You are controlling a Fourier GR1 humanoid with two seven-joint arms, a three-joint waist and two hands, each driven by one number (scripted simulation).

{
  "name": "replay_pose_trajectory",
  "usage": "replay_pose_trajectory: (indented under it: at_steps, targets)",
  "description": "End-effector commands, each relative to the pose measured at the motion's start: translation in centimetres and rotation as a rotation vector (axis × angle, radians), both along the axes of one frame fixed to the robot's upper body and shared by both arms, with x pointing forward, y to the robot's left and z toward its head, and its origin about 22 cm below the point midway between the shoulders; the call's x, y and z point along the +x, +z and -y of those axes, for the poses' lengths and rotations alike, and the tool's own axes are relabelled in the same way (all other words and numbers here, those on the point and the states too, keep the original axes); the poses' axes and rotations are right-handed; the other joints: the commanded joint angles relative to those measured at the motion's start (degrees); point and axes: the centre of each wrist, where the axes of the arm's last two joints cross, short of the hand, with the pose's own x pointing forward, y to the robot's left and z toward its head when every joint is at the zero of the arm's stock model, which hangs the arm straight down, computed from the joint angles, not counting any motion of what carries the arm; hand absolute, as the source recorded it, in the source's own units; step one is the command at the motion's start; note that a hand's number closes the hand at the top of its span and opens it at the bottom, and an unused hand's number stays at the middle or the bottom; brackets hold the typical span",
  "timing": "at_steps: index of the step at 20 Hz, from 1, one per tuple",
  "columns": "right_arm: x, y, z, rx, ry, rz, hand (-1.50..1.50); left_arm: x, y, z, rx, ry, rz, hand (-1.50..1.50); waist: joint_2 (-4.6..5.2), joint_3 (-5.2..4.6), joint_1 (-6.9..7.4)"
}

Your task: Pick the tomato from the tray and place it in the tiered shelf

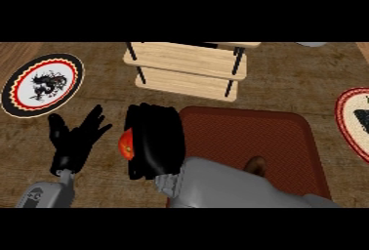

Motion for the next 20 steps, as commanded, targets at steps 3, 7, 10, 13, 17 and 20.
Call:
replay_pose_trajectory:
  at_steps: [3,7,10,13,17,20]
  targets:
    - [-0.6,8.2,-2.3,0.109,-0.187,0.115,1.50,-0.7,-1.2,-1.0,0.005,0.032,-0.086,0.00,-0.73,-0.39,-1.54]
    - [-0.5,12.9,-2.9,0.126,-0.229,0.157,1.50,-0.8,-1.3,-1.6,0.004,0.065,-0.090,0.00,-0.63,-0.36,-2.96]
    - [0.7,15.0,-3.5,0.124,-0.281,0.185,1.50,-2.0,-2.1,-1.9,-0.002,0.049,-0.085,0.00,-0.36,-0.37,-2.65]
    - [0.7,18.7,-4.0,0.133,-0.298,0.212,1.50,-1.5,-1.7,-1.8,0.004,0.063,-0.089,0.00,-0.40,-0.34,-3.33]
    - [2.2,21.2,-3.8,0.187,-0.352,0.222,1.50,-1.7,-1.7,-1.3,0.007,0.067,-0.067,0.00,-0.03,-0.28,-3.90]
    - [4.1,23.2,-3.4,0.184,-0.384,0.242,1.50,-1.4,-1.0,-2.8,0.002,0.064,-0.080,0.00,0.26,-0.27,-3.82]
